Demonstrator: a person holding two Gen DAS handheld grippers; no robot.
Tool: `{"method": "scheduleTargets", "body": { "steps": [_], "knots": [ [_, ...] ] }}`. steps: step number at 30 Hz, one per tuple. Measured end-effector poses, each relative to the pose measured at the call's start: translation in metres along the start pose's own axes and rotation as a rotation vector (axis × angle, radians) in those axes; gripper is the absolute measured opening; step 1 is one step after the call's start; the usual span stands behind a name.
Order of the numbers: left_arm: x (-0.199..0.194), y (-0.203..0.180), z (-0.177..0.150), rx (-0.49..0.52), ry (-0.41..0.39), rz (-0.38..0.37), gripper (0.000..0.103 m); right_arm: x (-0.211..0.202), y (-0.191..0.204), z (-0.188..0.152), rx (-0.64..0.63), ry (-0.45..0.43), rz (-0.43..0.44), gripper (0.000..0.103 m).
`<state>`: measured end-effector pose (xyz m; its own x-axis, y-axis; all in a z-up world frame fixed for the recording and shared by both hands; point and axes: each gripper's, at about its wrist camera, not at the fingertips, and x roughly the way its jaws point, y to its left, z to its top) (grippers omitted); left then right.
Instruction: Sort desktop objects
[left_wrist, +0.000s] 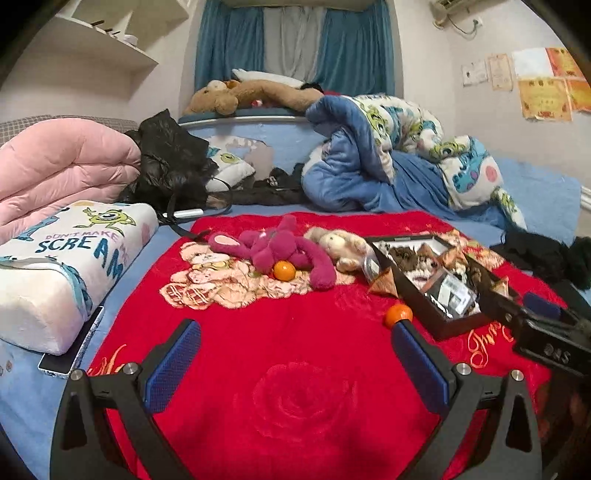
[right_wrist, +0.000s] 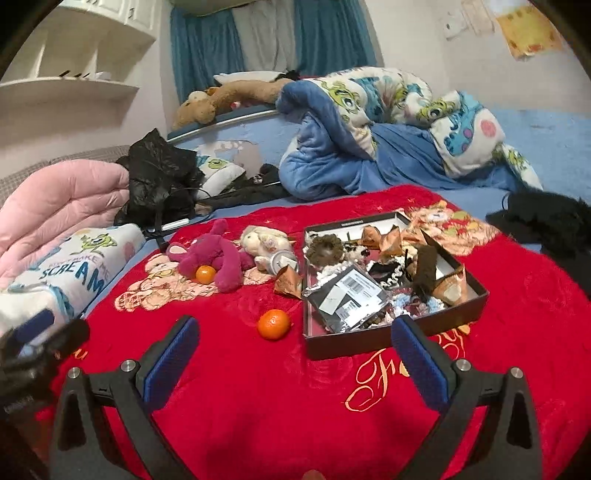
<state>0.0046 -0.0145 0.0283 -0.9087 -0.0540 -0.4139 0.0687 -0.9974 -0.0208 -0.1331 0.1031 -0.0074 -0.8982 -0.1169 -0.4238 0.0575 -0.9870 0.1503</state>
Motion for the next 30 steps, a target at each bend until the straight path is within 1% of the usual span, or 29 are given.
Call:
{"method": "scheduleTargets", "body": {
  "steps": [1,3,4,6,11,15,20,25,30],
  "knots": [
    [0.001,-0.001,0.000,0.008,0.004,0.005,0.103,0.003,0.000,-0.001,0.004,0.009,-0.016,0.103],
    [0.003,-0.003,-0.001,0.017,0.015,-0.002,0.103,0.006,0.002,-0.001,0.001,0.017,-0.104,0.103],
    [0.003,-0.003,-0.001,0.010,0.016,-0.010,0.103,0.007,0.003,-0.001,-0.005,0.015,-0.135,0.103],
    [0.001,-0.003,0.001,0.002,0.010,-0.015,0.103,0.008,0.001,-0.002,-0.010,0.014,-0.158,0.103],
    [0.002,-0.002,0.000,-0.001,0.018,-0.018,0.103,0.008,-0.005,-0.002,0.017,0.013,-0.134,0.103],
    [0.003,-0.002,-0.001,0.000,0.026,-0.018,0.103,0.010,-0.004,-0.002,0.029,0.021,-0.078,0.103],
    [0.003,-0.003,-0.001,0.000,0.028,-0.018,0.103,0.011,0.008,-0.005,-0.036,0.010,-0.106,0.103],
    [0.003,-0.001,-0.001,-0.015,0.027,-0.020,0.103,0.011,0.015,-0.006,-0.074,-0.005,-0.090,0.103],
    [0.004,0.002,-0.001,-0.021,0.032,-0.019,0.103,0.013,0.018,-0.007,-0.091,0.007,-0.090,0.103]
  ]
}}
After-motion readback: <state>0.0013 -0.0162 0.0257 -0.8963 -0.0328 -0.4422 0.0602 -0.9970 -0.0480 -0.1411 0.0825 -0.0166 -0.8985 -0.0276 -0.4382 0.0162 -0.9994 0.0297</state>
